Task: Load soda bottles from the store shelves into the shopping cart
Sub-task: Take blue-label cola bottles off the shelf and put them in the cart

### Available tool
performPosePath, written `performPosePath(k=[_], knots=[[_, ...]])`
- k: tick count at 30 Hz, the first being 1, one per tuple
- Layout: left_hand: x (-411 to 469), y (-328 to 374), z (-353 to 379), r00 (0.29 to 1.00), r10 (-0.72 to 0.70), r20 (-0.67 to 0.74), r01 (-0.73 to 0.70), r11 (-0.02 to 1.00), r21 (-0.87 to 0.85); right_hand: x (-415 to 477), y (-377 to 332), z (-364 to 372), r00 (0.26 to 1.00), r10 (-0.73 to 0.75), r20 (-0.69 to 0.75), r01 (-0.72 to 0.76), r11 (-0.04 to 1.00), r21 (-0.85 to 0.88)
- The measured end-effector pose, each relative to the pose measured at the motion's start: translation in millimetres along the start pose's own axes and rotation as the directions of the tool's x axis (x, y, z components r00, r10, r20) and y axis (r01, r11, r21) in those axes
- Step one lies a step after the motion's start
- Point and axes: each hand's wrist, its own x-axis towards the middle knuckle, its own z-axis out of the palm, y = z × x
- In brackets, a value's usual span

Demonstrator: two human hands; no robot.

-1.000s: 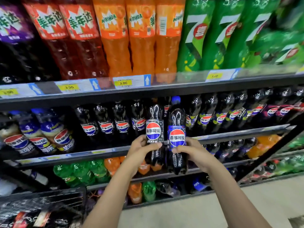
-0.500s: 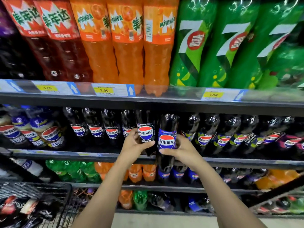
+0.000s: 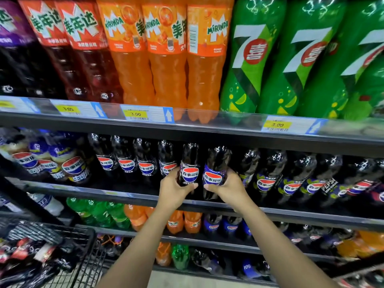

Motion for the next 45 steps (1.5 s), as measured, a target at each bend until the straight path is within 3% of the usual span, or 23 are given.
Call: performPosePath(k=[11, 18, 21, 24, 34, 40, 45], knots=[[-5, -20, 5, 0.998, -0.038, 0.054, 0.035, 0.999, 0.038, 2, 16, 7, 0.998, 0.052, 0.035, -0.052, 0.999, -0.007], [-7, -14, 1, 0.996, 0.087, -0.002, -0.083, 0.958, 0.274, 8, 17, 9, 0.995, 0.081, 0.055, -0.08, 0.997, -0.007], [-7, -8, 2, 0.996, 0.07, -0.057, -0.041, 0.915, 0.402, 7, 18, 10, 0.996, 0.081, 0.042, -0.081, 0.997, 0.016], [-7, -5, 4, 0.997, 0.022, -0.074, 0.011, 0.91, 0.415, 4, 17, 12, 0.995, 0.089, 0.036, -0.091, 0.995, 0.048], [-8, -2, 8, 0.997, -0.032, -0.064, 0.051, 0.944, 0.325, -21, 20, 38, 0.948, 0.009, -0.318, -0.034, 0.997, -0.073], [-23, -5, 20, 0.978, -0.07, -0.196, 0.119, 0.961, 0.251, -21, 27, 44, 0.924, -0.05, -0.378, -0.007, 0.989, -0.148], [-19, -5, 23, 0.983, -0.041, -0.178, 0.099, 0.938, 0.331, -17, 28, 45, 0.926, -0.05, -0.373, -0.005, 0.99, -0.143]])
